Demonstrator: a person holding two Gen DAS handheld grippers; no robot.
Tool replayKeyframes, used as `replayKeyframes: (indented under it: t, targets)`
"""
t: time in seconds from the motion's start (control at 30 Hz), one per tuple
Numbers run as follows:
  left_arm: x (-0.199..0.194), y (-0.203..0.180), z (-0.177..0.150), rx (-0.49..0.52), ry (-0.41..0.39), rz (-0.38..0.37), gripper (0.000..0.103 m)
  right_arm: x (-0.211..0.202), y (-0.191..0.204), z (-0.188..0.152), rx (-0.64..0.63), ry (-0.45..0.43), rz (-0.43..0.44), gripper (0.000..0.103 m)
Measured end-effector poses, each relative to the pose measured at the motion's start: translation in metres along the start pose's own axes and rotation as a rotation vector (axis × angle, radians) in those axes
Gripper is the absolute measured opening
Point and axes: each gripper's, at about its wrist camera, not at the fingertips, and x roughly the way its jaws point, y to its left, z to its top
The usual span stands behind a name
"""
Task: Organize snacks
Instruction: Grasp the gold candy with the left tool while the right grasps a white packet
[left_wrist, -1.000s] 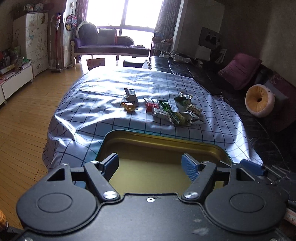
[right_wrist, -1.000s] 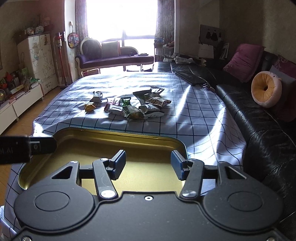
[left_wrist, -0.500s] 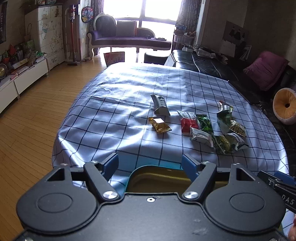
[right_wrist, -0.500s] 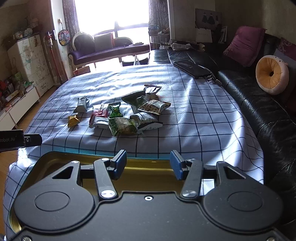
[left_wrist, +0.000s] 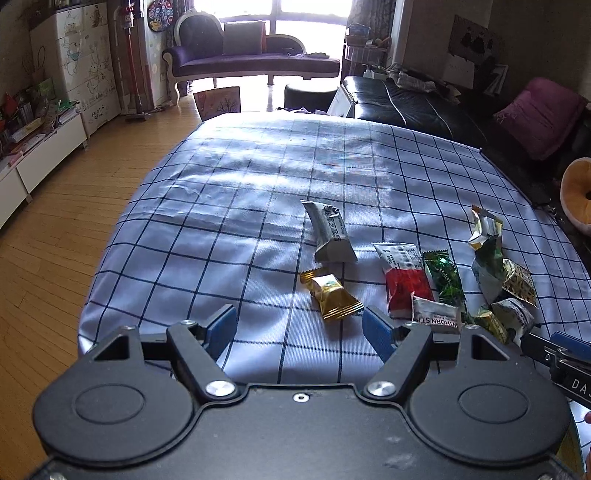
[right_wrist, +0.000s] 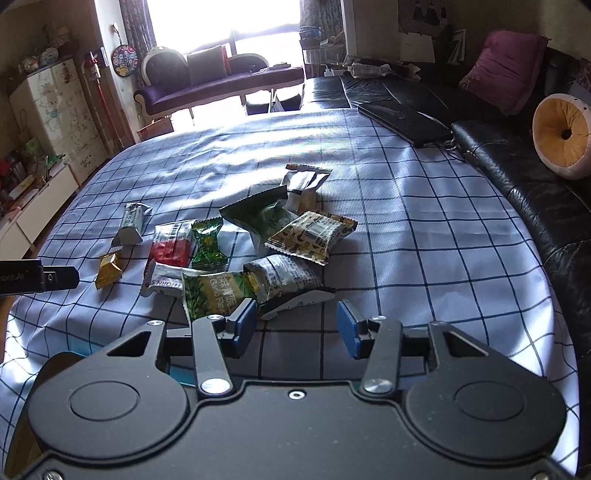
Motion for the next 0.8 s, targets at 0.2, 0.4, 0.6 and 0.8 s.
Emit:
replayKeyframes:
  t: [0.2,0.4,0.6,0.8]
  targets:
    - [0.023,-0.007,0.009,0.018,0.040,-0.019,0.077,0.018,-0.003,0.011,0.009,0.009,-0.010,0.052]
    - [0.037,-0.010,0.011,0.036,0.049,-0.008,0.077,0.031,0.000,0.015,0.000,-0.004,-0.026,0.054]
    - [0.054,-0.004,0.013,0.014,0.091,-0.005,0.077,0.036,0.000,0.016,0.001,-0.012,-0.028,0.057]
    - [0.065,-0.001,0.018,-0.009,0.114,0.005,0.079,0.040,0.002,0.016,-0.006,-0.028,-0.029,0.057]
